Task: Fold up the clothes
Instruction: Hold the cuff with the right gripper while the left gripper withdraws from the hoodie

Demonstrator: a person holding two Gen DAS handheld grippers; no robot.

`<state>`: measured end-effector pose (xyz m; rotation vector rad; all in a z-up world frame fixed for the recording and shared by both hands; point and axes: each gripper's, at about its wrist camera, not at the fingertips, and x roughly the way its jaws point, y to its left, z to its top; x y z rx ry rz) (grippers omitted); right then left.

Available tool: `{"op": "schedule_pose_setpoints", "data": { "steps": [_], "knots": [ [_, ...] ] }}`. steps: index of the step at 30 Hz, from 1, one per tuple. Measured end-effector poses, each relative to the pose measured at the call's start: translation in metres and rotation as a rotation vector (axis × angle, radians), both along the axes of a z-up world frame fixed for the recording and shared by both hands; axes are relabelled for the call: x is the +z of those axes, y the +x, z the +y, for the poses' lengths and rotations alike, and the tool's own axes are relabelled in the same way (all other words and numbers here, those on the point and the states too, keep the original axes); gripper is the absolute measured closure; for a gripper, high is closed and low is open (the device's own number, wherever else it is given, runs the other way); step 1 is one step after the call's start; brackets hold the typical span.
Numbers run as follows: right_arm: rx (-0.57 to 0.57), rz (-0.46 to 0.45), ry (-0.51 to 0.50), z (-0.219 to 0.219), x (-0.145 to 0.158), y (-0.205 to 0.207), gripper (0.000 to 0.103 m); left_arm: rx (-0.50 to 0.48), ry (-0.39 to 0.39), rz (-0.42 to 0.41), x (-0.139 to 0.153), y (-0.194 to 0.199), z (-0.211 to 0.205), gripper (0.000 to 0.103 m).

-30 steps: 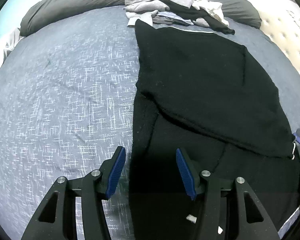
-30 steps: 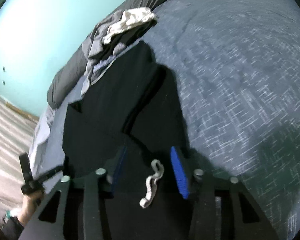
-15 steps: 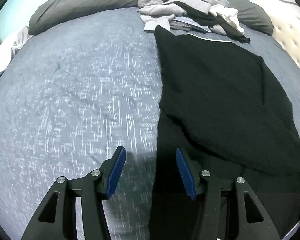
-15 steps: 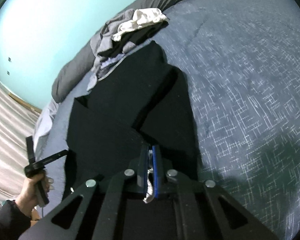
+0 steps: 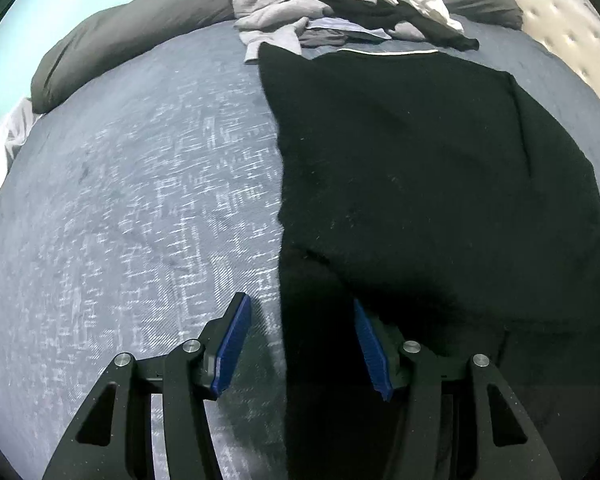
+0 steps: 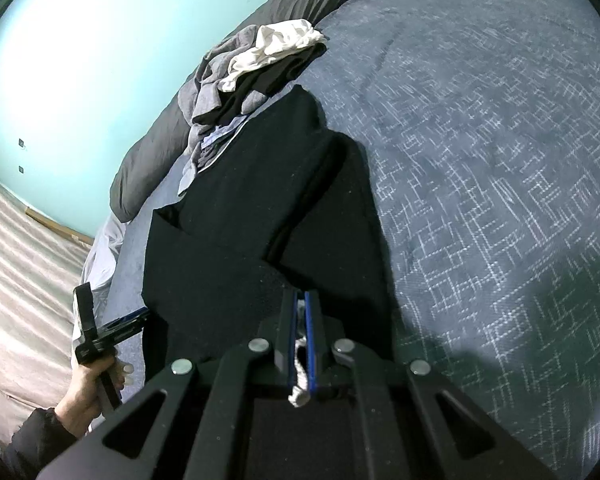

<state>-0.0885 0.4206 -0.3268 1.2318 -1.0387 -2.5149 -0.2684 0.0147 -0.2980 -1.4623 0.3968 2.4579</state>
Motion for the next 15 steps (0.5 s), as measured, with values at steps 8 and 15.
{"op": "schedule_pose_setpoints", "data": {
  "steps": [8, 15],
  "knots": [
    [0.001, -0.003, 0.005, -0.001, -0.001, -0.001, 0.099, 0.013, 0.109, 0.060, 0.015, -0.003, -0.020, 0.093],
    [0.010, -0.007, 0.010, -0.002, -0.001, 0.000, 0.099, 0.195, 0.376, -0.003, 0.007, -0.008, -0.073, 0.095]
  ]
}}
